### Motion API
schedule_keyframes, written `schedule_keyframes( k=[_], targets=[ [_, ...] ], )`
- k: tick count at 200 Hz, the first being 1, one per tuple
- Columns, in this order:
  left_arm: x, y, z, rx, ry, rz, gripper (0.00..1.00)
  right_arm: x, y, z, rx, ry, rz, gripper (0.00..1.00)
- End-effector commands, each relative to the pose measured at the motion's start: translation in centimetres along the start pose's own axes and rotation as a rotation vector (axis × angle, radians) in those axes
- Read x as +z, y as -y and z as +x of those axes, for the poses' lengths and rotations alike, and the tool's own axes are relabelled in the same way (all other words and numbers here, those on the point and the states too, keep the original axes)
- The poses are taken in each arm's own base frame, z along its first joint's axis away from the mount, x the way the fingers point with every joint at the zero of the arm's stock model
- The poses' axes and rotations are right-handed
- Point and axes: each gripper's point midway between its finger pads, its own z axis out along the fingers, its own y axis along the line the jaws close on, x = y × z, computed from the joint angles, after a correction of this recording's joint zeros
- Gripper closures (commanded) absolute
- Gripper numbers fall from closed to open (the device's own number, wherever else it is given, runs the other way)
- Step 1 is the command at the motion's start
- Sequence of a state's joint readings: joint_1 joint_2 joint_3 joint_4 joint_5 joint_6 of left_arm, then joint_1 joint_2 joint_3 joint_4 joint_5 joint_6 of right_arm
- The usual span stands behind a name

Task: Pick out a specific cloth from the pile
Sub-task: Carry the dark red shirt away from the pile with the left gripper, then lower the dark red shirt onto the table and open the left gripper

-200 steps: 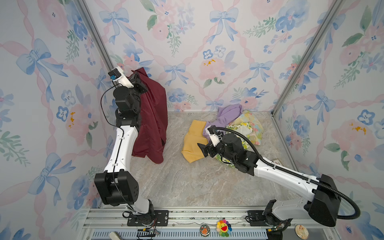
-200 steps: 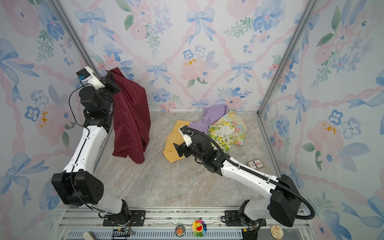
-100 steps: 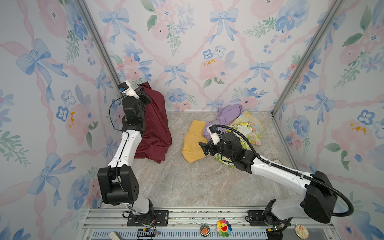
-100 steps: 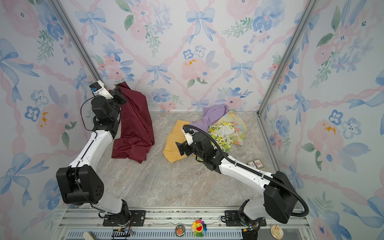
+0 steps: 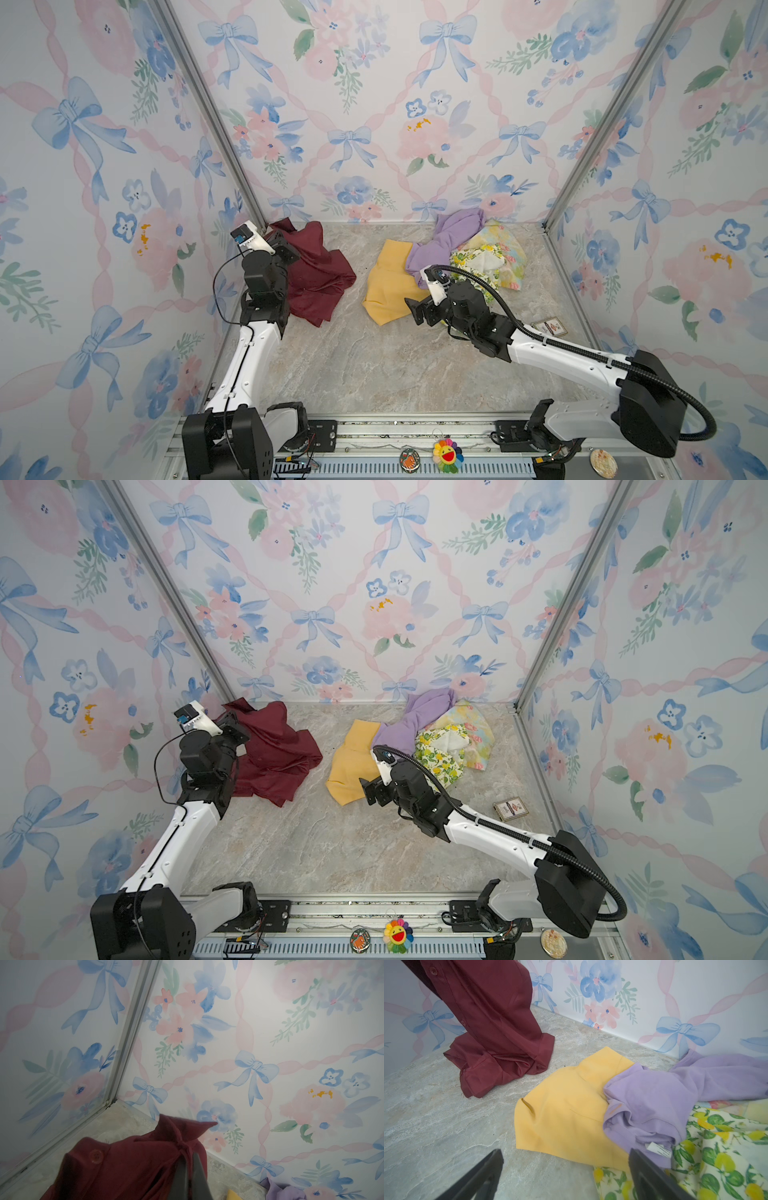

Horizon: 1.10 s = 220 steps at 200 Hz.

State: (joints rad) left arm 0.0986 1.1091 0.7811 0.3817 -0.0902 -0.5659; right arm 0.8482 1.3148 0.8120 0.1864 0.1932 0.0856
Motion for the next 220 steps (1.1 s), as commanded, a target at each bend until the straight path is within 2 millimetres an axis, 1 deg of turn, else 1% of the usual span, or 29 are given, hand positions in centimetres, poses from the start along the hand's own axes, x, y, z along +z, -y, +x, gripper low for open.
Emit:
schedule_keyframes(
  k=[1, 22, 38, 48, 56, 77, 91, 104, 126, 148, 176, 197, 220],
  targets=[
    [-1.4, -2.7, 3.7, 0.0, -0.112, -0.124, 1.0, -1.2, 0.5, -0.5, 0.029, 0.049, 0.027, 0.03],
    [-1.9, -3.9, 7.8, 0.051, -0.254, -0.171, 1.0, -1.5, 0.8, 0.3, 0.044, 0.044, 0.038, 0.03],
    [-2.0, -5.2, 11.6, 0.058, -0.385, -0.202, 1.0, -1.7, 1.0, 0.9, 0.058, 0.041, 0.048, 0.03],
    [-2.1, -5.8, 14.2, 0.059, -0.473, -0.207, 1.0, -1.9, 1.2, 1.1, 0.065, 0.043, 0.051, 0.03],
    [-2.2, -6.3, 16.0, 0.057, -0.528, -0.216, 1.0, -2.0, 1.3, 1.3, 0.07, 0.044, 0.056, 0.03],
    [-2.0, -7.2, 19.5, 0.041, -0.627, -0.243, 1.0, -2.2, 1.6, 1.7, 0.076, 0.045, 0.068, 0.03],
    [-1.3, -7.5, 21.6, 0.02, -0.69, -0.258, 1.0, -2.2, 1.8, 1.8, 0.08, 0.046, 0.075, 0.03],
    [-0.4, -7.4, 23.3, 0.018, -0.731, -0.27, 1.0, -2.2, 1.9, 1.9, 0.083, 0.05, 0.079, 0.03],
    [1.4, -7.8, 25.4, 0.032, -0.771, -0.309, 1.0, -2.1, 2.0, 2.0, 0.092, 0.048, 0.084, 0.03],
    [3.1, -8.7, 26.9, 0.042, -0.795, -0.343, 1.0, -2.4, 2.2, 2.0, 0.093, 0.045, 0.093, 0.03],
    [5.5, -10.4, 27.4, 0.034, -0.804, -0.383, 1.0, -2.8, 2.8, 2.4, 0.084, 0.039, 0.117, 0.03],
    [7.7, -11.6, 27.3, 0.01, -0.812, -0.391, 1.0, -2.8, 3.4, 2.7, 0.086, 0.03, 0.131, 0.03],
    [10.0, -12.1, 26.7, 0.016, -0.808, -0.394, 1.0, -2.6, 3.8, 2.9, 0.08, 0.017, 0.142, 0.03]
  ],
)
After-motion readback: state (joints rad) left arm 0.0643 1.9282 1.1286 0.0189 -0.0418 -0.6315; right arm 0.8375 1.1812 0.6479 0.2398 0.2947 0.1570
